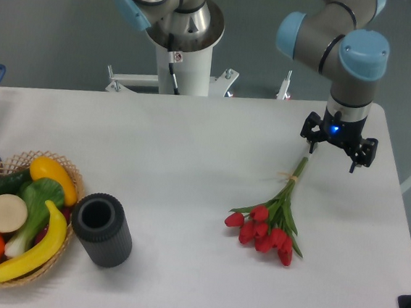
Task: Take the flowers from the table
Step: 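Move the open gripper over the green tulip stems and lower it, then close the gripper around the tulip stems just above the blooms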
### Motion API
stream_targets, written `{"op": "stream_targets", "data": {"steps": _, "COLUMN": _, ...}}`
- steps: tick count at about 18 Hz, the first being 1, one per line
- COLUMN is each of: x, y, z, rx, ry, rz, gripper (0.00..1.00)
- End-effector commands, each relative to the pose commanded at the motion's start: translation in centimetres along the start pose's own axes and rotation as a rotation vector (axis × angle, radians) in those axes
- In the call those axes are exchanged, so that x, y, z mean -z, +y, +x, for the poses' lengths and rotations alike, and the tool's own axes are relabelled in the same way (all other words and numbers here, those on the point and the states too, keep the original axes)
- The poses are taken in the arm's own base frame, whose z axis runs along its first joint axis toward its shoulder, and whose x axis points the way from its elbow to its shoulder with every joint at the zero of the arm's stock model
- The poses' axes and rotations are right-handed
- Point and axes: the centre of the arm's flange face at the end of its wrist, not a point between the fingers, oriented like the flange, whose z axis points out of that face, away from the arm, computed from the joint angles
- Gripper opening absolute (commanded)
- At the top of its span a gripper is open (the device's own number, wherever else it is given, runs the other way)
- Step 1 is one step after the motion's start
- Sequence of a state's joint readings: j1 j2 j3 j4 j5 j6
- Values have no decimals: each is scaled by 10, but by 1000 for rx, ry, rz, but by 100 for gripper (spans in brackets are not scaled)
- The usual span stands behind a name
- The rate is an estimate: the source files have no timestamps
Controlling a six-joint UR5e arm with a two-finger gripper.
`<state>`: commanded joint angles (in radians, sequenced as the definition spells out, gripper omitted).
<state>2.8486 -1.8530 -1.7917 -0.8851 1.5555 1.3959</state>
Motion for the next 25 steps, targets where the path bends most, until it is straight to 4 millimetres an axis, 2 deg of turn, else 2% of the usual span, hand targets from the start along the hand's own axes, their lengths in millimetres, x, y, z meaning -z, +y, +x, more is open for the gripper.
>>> {"op": "stream_targets", "data": {"steps": 4, "x": -1, "y": -2, "z": 1, "rx": 11, "ry": 2, "rz": 2, "gripper": 100}}
{"op": "stream_targets", "data": {"steps": 8, "x": -20, "y": -5, "z": 16, "rx": 132, "ry": -4, "rz": 8, "gripper": 100}}
{"op": "stream_targets", "data": {"steps": 10, "x": -37, "y": -7, "z": 26, "rx": 137, "ry": -6, "rz": 13, "gripper": 100}}
{"op": "stream_targets", "data": {"steps": 12, "x": -46, "y": -8, "z": 29, "rx": 129, "ry": 3, "rz": 10, "gripper": 100}}
{"op": "stream_targets", "data": {"steps": 13, "x": -50, "y": -13, "z": 32, "rx": 125, "ry": 11, "rz": 10, "gripper": 100}}
{"op": "stream_targets", "data": {"steps": 14, "x": -61, "y": -26, "z": 35, "rx": 101, "ry": 29, "rz": 6, "gripper": 100}}
{"op": "stream_targets", "data": {"steps": 16, "x": -80, "y": -38, "z": 40, "rx": 88, "ry": 58, "rz": -6, "gripper": 100}}
{"op": "stream_targets", "data": {"steps": 19, "x": -82, "y": -55, "z": 45, "rx": 64, "ry": 68, "rz": -2, "gripper": 100}}
{"op": "stream_targets", "data": {"steps": 22, "x": -97, "y": -62, "z": 49, "rx": 70, "ry": 94, "rz": -2, "gripper": 100}}
{"op": "stream_targets", "data": {"steps": 25, "x": -101, "y": -78, "z": 51, "rx": 78, "ry": 96, "rz": 1, "gripper": 100}}
